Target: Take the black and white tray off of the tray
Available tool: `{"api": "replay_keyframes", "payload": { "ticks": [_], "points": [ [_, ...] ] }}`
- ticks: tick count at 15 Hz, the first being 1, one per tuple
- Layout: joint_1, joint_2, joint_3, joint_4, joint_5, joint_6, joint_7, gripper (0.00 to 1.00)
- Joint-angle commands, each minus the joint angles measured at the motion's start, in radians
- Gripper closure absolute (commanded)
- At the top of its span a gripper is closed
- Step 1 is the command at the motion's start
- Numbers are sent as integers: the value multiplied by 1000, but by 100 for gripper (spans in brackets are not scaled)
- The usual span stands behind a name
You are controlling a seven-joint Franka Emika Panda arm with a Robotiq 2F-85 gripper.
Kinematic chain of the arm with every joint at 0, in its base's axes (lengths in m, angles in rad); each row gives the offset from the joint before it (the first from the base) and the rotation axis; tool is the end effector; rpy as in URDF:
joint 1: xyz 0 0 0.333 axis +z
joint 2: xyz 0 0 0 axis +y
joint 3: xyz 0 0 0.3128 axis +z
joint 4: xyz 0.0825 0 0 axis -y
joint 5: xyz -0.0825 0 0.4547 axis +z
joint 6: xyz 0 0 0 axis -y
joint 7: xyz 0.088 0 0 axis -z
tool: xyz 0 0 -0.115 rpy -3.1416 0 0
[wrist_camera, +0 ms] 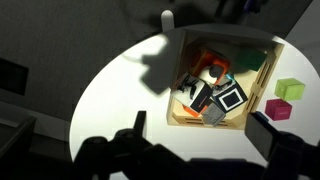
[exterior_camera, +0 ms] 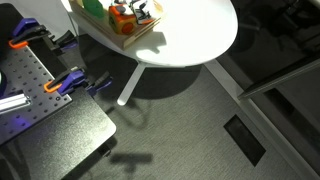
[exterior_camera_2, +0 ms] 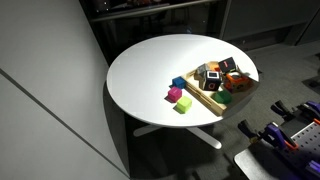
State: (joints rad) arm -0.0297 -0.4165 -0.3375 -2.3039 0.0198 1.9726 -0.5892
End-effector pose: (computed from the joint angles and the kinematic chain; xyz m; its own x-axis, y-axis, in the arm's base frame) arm 0.4724 -0.1854 0.4705 0.9643 0.2269 0.1366 0.2404 -0.9663 -0.0921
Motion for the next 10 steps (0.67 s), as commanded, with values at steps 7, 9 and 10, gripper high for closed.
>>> {"api": "replay_keyframes", "payload": {
  "ticks": [7, 9, 10],
  "points": [
    [-2, 272, 94, 209, 76, -46, 16, 0],
    [-7, 318, 120, 248, 67, -63, 27, 0],
    [-8, 340, 132, 265, 63, -70, 33, 0]
  ]
}}
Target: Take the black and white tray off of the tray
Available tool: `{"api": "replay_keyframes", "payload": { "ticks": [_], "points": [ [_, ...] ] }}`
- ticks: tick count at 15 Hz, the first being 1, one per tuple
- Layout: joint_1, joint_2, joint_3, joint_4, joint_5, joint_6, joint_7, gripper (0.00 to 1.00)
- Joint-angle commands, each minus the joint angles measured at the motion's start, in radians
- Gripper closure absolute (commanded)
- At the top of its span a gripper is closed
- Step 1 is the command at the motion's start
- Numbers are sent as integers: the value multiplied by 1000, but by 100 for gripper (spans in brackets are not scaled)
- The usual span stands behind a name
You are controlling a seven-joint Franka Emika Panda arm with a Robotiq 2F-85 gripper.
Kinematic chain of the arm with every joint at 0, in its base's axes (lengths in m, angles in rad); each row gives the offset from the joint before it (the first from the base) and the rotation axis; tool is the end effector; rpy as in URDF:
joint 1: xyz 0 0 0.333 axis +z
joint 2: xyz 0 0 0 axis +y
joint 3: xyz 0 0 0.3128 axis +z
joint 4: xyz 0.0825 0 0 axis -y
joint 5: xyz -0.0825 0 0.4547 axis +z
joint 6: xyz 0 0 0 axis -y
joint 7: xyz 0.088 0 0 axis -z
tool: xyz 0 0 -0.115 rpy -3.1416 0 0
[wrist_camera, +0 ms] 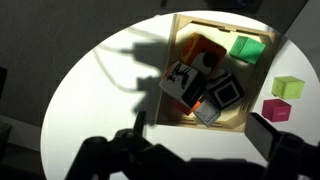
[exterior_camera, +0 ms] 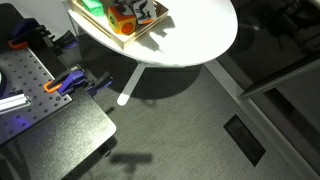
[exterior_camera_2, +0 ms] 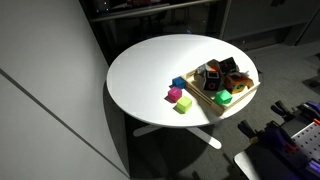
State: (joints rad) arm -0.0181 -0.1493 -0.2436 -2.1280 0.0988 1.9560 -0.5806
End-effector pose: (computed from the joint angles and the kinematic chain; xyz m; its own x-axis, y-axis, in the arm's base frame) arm 0.5530 -0.1427 0.4310 0.9599 0.2769 0.0440 0.2803 -0.9522 -0.1218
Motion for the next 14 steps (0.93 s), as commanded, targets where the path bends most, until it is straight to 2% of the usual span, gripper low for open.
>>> {"api": "replay_keyframes", "payload": {
  "ticks": [1, 7, 14],
  "points": [
    [-22, 92, 50, 107, -22, -59, 32, 0],
    [-27, 178, 109, 180, -87, -54, 155, 0],
    [-18, 217, 152, 174, -106, 6, 311, 0]
  ]
}}
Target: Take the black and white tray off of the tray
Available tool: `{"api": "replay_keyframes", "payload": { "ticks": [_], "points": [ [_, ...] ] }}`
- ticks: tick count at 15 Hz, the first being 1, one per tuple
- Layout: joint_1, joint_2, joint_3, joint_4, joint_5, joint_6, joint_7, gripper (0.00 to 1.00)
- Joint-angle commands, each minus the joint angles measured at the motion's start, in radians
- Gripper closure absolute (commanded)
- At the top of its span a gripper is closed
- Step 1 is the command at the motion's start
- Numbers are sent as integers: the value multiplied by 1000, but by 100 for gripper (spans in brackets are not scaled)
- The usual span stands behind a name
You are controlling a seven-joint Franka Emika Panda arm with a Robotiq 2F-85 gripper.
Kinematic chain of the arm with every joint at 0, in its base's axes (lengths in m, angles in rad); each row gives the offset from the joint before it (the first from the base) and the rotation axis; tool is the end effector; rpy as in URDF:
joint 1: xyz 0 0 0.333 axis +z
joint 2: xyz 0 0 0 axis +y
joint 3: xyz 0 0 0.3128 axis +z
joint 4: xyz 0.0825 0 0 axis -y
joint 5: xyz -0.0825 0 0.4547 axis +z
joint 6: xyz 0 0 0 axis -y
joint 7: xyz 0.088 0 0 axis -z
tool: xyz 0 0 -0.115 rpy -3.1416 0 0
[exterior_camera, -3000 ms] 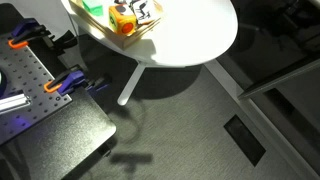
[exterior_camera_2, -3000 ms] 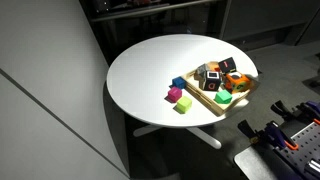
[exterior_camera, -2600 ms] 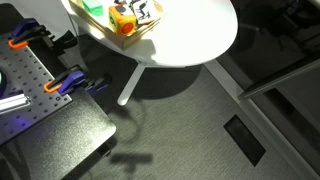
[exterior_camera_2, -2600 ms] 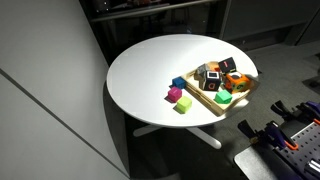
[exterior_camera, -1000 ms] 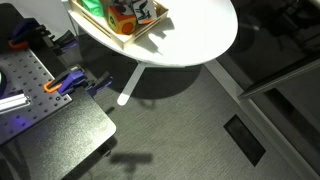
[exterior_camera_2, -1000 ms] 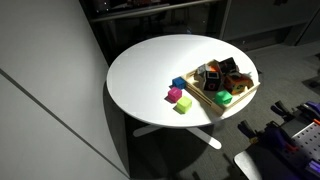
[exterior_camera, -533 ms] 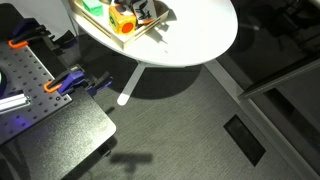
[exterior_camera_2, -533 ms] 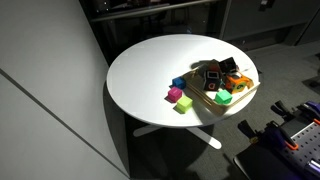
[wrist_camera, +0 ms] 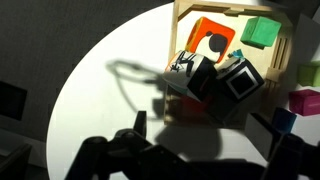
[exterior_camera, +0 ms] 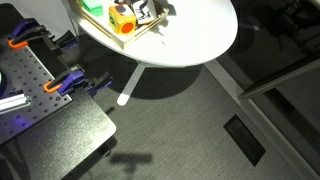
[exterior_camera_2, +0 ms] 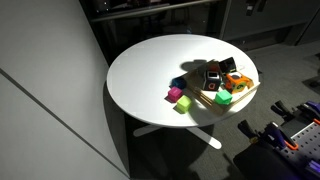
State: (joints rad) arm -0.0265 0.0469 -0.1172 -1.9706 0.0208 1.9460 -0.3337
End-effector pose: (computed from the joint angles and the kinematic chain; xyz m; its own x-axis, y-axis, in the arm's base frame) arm 0.6162 -0.0871 0.3988 0.9814 0.1814 -0.0629 0.1794 -0.9831 -0.0358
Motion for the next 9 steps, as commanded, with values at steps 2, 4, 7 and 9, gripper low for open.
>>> {"api": "replay_keyframes", "payload": {
  "ticks": [2, 4, 7, 9],
  "points": [
    [-5, 33, 37, 11, -50, 32, 99, 0],
    [-2, 48, 47, 5, -72, 47, 129, 0],
    [3, 69, 62, -15, -97, 86, 162, 0],
    [6, 84, 72, -42, -92, 129, 168, 0]
  ]
}}
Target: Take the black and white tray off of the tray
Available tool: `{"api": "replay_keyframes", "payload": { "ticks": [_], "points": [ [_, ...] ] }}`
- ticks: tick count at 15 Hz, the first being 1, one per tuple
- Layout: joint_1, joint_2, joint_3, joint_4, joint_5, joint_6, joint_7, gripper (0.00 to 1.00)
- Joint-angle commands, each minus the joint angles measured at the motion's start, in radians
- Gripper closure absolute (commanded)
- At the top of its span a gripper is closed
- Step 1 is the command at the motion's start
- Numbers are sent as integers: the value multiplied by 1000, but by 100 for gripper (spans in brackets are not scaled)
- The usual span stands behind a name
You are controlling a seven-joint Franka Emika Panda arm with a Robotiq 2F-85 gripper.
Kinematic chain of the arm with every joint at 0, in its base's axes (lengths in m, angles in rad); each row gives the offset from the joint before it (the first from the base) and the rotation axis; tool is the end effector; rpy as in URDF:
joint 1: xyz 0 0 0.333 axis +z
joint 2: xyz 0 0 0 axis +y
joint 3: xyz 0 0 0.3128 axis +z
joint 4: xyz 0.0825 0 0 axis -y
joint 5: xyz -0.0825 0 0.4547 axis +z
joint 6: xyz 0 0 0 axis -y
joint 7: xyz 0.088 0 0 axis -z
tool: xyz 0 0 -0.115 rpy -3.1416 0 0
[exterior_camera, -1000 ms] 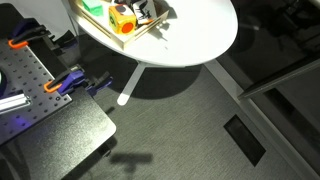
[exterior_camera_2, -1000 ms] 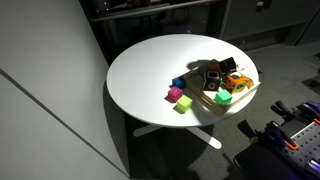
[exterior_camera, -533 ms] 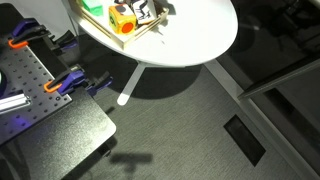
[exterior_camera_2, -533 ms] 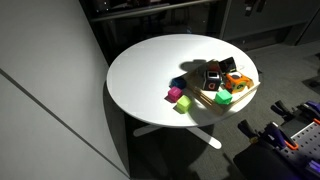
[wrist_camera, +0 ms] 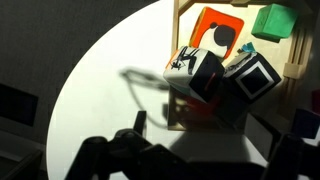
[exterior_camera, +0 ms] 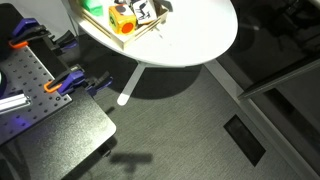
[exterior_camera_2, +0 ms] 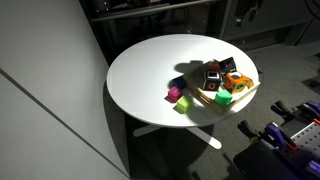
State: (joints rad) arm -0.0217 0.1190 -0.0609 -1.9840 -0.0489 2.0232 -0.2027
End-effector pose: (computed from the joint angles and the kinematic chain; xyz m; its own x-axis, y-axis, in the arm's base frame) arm 0.6289 -0.0548 0.3527 0.9861 0.1409 -0.0884 0.1442 -0.9890 0.0322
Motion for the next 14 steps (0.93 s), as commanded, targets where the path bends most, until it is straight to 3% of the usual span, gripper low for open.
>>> {"api": "replay_keyframes", "payload": {
  "ticks": [1, 10, 14],
  "points": [
    [3, 18, 20, -41, -22, 73, 41, 0],
    [22, 71, 31, -170, -100, 292, 100, 0],
    [15, 85, 38, -170, -81, 299, 68, 0]
  ]
}}
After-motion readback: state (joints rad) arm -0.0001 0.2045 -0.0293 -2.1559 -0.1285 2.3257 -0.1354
